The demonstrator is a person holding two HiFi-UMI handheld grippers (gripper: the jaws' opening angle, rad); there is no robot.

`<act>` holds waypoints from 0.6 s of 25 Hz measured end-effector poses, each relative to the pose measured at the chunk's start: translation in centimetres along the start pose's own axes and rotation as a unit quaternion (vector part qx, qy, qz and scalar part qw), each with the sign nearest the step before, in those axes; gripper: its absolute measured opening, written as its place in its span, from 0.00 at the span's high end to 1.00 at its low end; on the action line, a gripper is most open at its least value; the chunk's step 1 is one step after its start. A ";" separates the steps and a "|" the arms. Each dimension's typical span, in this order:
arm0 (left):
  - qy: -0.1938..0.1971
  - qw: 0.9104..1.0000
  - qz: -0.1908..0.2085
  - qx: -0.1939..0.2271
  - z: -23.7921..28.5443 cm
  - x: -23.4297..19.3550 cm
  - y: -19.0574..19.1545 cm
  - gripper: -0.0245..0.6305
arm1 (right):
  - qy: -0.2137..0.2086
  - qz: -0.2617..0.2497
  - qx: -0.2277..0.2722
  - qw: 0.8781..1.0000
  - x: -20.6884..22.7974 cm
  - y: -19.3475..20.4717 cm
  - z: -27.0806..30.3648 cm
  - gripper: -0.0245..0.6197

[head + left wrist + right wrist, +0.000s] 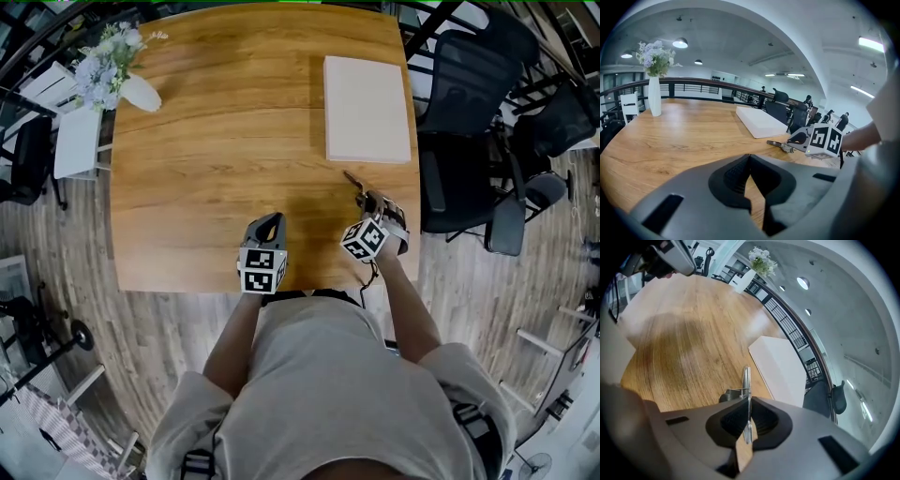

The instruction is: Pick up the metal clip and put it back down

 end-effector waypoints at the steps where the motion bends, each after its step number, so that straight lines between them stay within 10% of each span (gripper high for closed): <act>1: 0.003 1.000 0.001 0.001 0.1 0.0 -0.2 0.93 | -0.003 0.006 0.003 1.000 0.2 -0.1 -0.2 0.92; 15: 0.044 0.998 0.022 0.025 0.6 -0.6 -3.5 0.93 | -0.027 0.168 0.071 0.983 3.1 -5.9 -5.8 0.92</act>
Point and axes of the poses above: the fingertips, and each gripper's own axes: z forward along the fingers, x to its right, y out of its underside, the point moved 1 cm from there along -z, backward along the fingers, and after that the axes turned 9 degrees about y, right-handed, at the moved point
